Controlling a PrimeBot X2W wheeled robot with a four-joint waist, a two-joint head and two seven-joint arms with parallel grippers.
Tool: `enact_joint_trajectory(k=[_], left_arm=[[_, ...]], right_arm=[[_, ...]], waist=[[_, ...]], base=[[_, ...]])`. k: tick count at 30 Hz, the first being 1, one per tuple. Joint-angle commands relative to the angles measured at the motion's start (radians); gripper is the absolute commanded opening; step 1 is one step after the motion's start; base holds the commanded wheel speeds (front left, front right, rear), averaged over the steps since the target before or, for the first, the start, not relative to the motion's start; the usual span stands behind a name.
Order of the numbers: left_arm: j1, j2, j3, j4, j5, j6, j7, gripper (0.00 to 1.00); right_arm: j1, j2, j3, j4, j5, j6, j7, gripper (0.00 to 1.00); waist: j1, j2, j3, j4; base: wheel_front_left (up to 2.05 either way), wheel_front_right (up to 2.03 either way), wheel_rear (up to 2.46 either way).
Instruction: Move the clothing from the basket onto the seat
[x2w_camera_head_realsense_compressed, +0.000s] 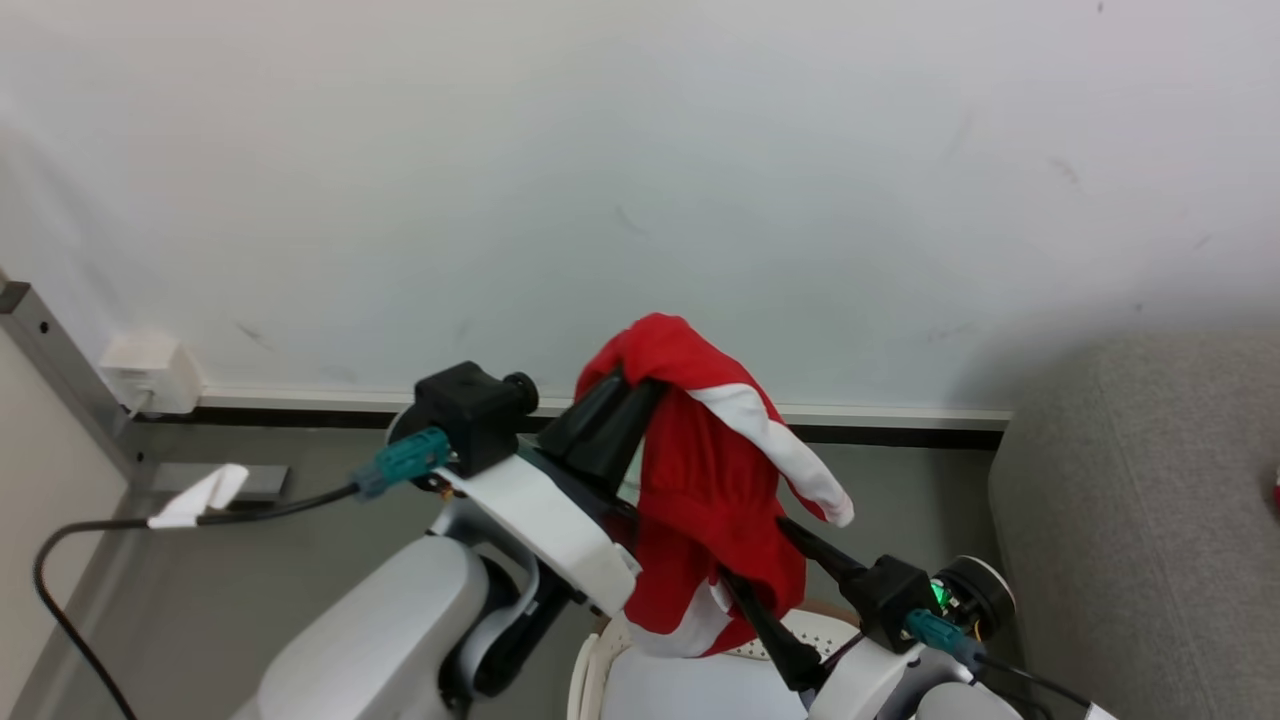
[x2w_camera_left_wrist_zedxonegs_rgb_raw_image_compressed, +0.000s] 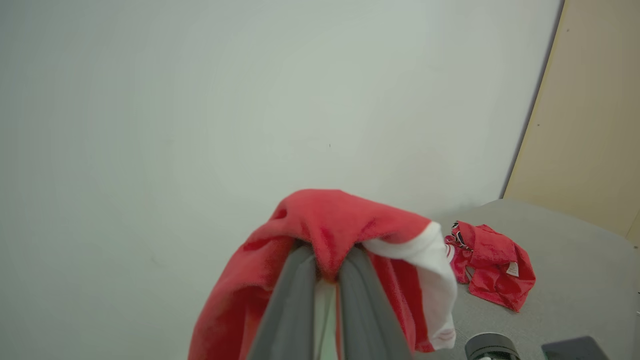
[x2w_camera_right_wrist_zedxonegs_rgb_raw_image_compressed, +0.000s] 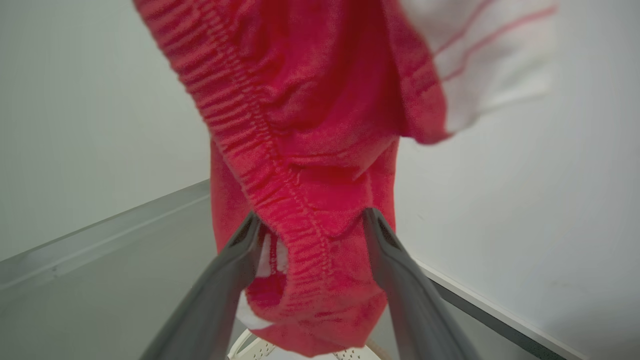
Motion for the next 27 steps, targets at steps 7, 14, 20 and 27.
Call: enact_joint_trajectory(k=[7, 14, 20, 27], left_arm=[[-0.005, -0.040, -0.041, -0.038, -0.022, -0.023, 0.027, 0.00], [0.004, -0.043, -0.055, -0.055, -0.029, -0.019, 0.035, 0.00], [0.024, -0.019, -0.044, -0.031, -0.031, -0.008, 0.031, 0.00], [0.054, 0.004, -0.044, -0.015, -0.030, -0.004, 0.018, 0.00]], right_arm=[[-0.131, 0.034, 0.080, 0.219, 0.087, -0.002, -0.001, 1.00], [-0.180, 0.037, 0.118, 0.229, 0.194, -0.002, -0.009, 0.00], [-0.129, 0.036, 0.040, 0.161, 0.209, -0.002, -0.009, 0.00], [-0.024, 0.035, -0.119, -0.004, 0.167, -0.002, -0.009, 0.00]], waist=[[-0.0001, 0.0000, -0.012, 0.053], [-0.0001, 0.0000, -0.016, 0.086], [-0.0001, 0.0000, -0.017, 0.093], [-0.0001, 0.0000, -0.015, 0.069]], base=[[0.00, 0.00, 0.00], [0.00, 0.00, 0.00], [0.00, 0.00, 0.00], [0.00, 0.00, 0.00]])
